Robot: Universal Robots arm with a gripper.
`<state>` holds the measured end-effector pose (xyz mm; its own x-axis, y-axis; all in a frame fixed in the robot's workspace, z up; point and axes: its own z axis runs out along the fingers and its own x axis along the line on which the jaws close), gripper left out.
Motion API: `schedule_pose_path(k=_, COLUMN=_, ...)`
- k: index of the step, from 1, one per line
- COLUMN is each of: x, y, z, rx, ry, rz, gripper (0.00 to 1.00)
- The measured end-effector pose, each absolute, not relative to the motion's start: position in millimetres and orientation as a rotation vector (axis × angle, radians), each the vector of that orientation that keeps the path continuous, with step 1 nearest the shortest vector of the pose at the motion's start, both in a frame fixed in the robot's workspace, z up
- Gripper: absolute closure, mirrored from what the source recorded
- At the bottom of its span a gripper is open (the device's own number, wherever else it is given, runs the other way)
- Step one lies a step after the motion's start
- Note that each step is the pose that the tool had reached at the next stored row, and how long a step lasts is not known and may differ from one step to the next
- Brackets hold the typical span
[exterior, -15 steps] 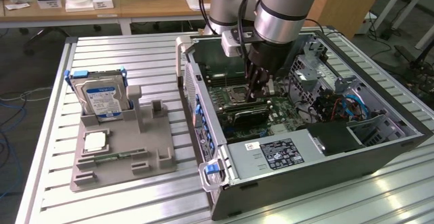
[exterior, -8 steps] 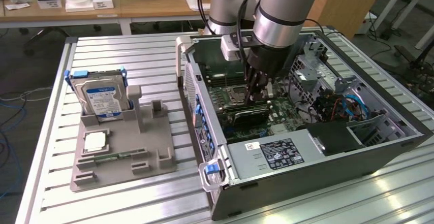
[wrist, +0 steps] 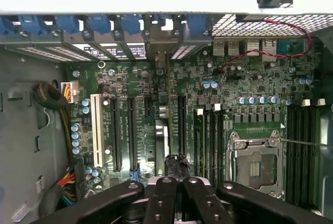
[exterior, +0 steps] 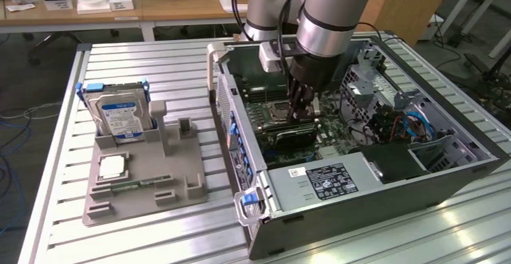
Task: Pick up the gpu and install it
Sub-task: 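Press down on the gpu until it lock into place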
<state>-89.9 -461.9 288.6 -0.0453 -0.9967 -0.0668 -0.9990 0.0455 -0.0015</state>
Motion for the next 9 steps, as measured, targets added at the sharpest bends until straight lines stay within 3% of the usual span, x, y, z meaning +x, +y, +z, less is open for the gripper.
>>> schedule_pose_path(k=9, x=-90.6, y=-461.7, z=278.2, rx=-2.136, ry=2.235, rz=0.070, gripper=0.89)
